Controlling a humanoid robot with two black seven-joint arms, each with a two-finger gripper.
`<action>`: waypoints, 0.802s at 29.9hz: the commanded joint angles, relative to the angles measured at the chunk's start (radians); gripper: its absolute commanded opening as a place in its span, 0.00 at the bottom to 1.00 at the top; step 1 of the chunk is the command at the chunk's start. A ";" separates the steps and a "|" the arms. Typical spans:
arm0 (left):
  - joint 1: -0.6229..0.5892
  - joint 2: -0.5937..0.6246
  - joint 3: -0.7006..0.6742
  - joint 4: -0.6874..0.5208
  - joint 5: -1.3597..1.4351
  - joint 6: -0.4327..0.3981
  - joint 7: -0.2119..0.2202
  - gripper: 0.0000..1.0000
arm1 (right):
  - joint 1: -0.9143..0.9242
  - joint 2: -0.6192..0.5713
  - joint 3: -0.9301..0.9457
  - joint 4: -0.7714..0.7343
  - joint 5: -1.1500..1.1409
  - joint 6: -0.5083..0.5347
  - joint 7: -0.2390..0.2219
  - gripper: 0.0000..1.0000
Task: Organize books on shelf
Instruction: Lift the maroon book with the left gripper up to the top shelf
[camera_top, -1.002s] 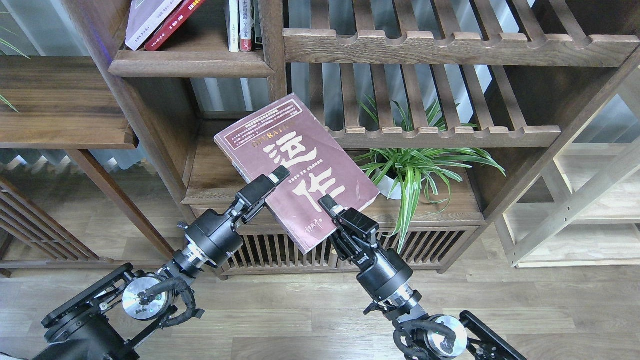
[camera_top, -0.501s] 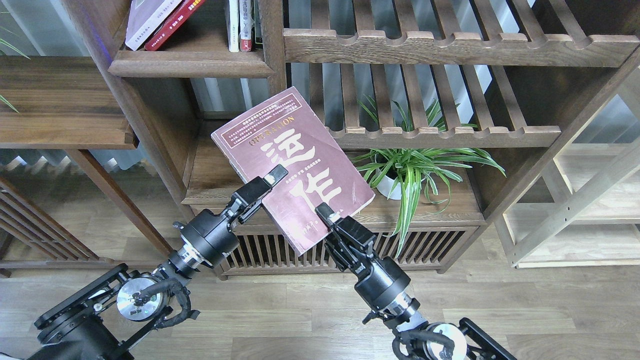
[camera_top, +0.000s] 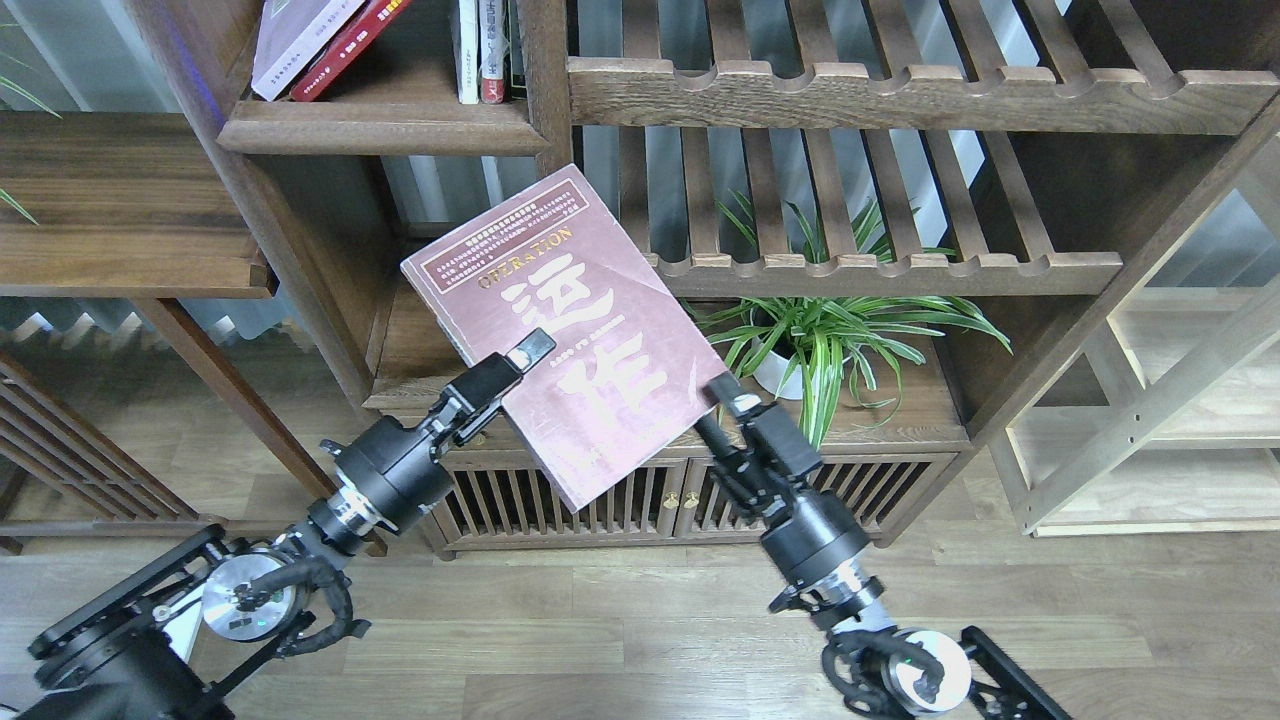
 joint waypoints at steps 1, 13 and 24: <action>0.001 0.090 -0.058 -0.091 0.083 0.000 0.000 0.02 | 0.004 0.000 0.091 -0.045 0.004 0.000 0.002 0.93; 0.025 0.322 -0.366 -0.271 0.317 0.000 0.010 0.00 | 0.000 0.000 0.142 -0.249 -0.009 0.000 0.004 0.95; 0.019 0.301 -0.693 -0.270 0.461 0.000 0.112 0.00 | -0.009 0.000 0.125 -0.249 -0.028 0.000 0.001 0.95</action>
